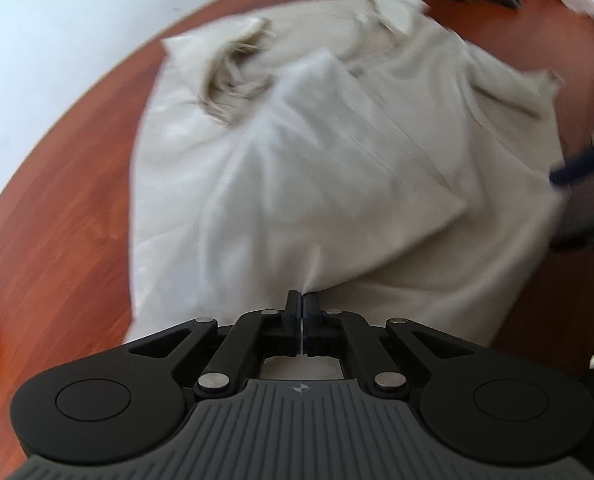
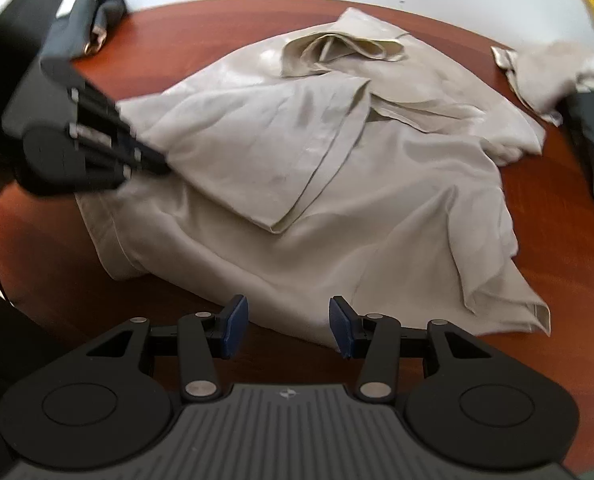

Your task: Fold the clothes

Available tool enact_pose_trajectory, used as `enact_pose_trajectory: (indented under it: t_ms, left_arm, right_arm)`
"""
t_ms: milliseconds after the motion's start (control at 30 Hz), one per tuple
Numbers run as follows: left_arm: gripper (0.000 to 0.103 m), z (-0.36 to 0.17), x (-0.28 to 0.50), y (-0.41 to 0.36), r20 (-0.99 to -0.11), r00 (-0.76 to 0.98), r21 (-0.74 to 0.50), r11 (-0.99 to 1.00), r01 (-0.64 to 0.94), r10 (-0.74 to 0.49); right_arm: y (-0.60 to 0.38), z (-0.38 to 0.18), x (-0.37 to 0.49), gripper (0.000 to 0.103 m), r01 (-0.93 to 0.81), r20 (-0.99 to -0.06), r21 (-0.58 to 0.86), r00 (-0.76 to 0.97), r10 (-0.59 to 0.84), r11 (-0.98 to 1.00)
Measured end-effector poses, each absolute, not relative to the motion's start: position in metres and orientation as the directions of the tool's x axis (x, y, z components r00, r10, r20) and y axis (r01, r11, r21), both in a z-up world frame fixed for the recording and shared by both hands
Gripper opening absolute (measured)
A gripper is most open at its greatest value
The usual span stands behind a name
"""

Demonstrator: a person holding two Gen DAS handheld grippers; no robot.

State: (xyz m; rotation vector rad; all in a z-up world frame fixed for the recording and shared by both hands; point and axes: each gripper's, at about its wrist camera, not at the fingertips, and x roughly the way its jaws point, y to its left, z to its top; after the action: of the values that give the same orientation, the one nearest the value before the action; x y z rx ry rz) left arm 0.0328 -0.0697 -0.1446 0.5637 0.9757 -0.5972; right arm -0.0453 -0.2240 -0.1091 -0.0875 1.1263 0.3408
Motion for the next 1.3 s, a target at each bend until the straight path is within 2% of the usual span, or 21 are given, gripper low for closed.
enact_pose_trajectory:
  t_ms: [233,433,567,833,933,1167,1267,1300]
  left_arm:
    - [0.001,-0.102,0.082,-0.006,-0.817,0.558,0.102,0.916,0.388,-0.145]
    - [0.001,-0.093,0.123,0.046,-0.823,0.565,0.035,0.987,0.154,-0.059]
    - [0.001,-0.097,0.138,0.071,-0.832,0.554,0.037,0.996,0.075,-0.011]
    - [0.002,-0.113,0.149,0.097,-0.849,0.525,0.082,0.996,0.025,0.057]
    - [0.006,-0.115,0.149,0.108,-0.859,0.506,0.092,0.996,0.012,0.073]
    - [0.029,-0.113,0.13,0.124,-0.866,0.498,0.078,0.995,0.054,0.041]
    - [0.03,-0.11,0.117,0.124,-0.863,0.504,0.087,0.99,0.114,0.017]
    - [0.03,-0.11,0.115,0.125,-0.864,0.503,0.081,0.988,0.134,0.002]
  right_arm:
    - [-0.213,-0.116,-0.035,0.051,-0.375,-0.899,0.117,0.353,0.259,0.919]
    - [-0.209,-0.115,-0.028,0.051,-0.405,-0.898,0.13,0.339,0.281,0.905]
    - [-0.207,-0.114,-0.027,0.051,-0.419,-0.896,0.14,0.332,0.295,0.897]
    - [-0.203,-0.115,-0.027,0.053,-0.439,-0.902,0.165,0.296,0.315,0.883]
    - [-0.199,-0.117,-0.027,0.054,-0.442,-0.904,0.177,0.281,0.322,0.88]
    - [-0.186,-0.118,-0.027,0.061,-0.471,-0.908,0.165,0.27,0.319,0.866]
    - [-0.181,-0.117,-0.025,0.056,-0.486,-0.909,0.159,0.268,0.319,0.86]
    - [-0.181,-0.117,-0.023,0.046,-0.483,-0.907,0.165,0.269,0.325,0.86]
